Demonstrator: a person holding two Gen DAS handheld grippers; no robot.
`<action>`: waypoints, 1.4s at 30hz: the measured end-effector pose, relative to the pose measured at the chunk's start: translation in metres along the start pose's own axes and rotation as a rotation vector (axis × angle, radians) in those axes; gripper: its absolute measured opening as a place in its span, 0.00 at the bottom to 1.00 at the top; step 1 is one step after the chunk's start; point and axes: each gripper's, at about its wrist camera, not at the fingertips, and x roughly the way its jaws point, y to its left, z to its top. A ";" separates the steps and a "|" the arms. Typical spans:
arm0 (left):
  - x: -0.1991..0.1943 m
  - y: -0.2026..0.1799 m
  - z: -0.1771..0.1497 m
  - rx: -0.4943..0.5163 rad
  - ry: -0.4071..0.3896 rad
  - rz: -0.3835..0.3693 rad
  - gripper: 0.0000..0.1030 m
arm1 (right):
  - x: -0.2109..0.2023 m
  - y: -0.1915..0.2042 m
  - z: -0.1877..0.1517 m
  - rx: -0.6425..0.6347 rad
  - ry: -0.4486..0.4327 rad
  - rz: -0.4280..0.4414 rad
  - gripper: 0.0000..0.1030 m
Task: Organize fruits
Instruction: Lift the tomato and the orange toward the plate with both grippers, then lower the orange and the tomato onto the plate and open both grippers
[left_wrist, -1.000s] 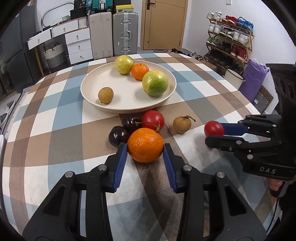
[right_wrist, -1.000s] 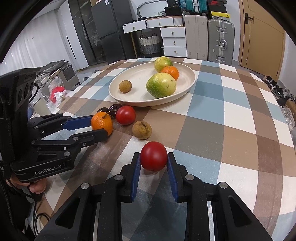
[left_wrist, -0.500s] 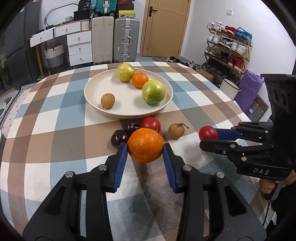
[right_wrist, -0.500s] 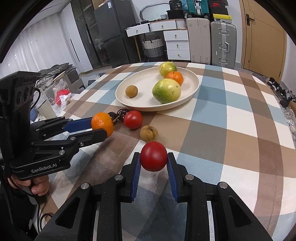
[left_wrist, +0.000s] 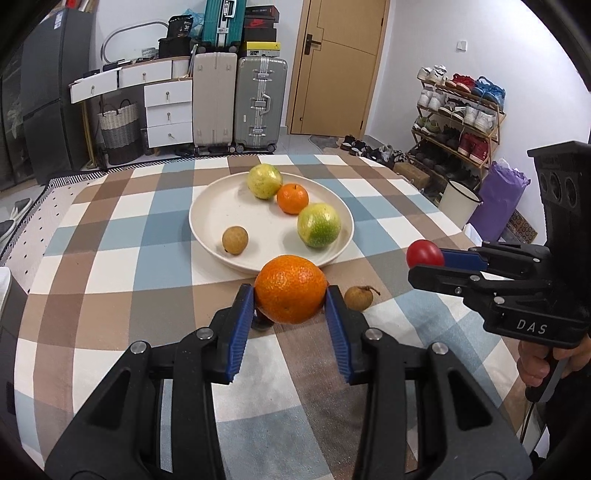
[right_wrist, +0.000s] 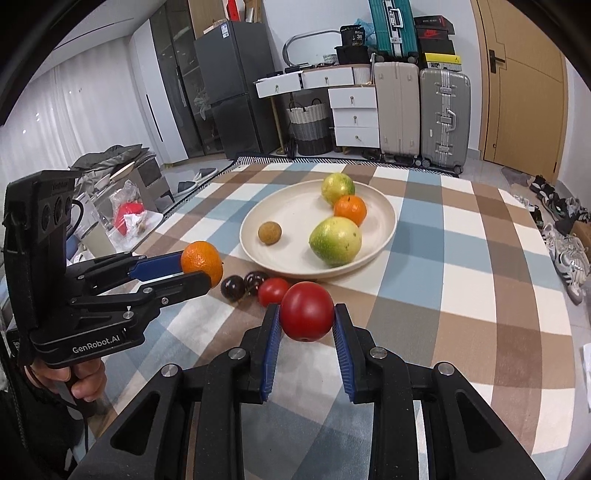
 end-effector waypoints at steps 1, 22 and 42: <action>0.000 0.001 0.002 -0.001 -0.004 0.002 0.35 | 0.000 0.000 0.003 -0.003 -0.003 -0.001 0.28; 0.033 0.019 0.038 -0.023 -0.019 0.032 0.35 | 0.029 -0.030 0.051 0.007 -0.022 -0.029 0.28; 0.095 0.022 0.065 -0.002 0.026 0.043 0.35 | 0.081 -0.073 0.078 0.052 0.011 -0.045 0.28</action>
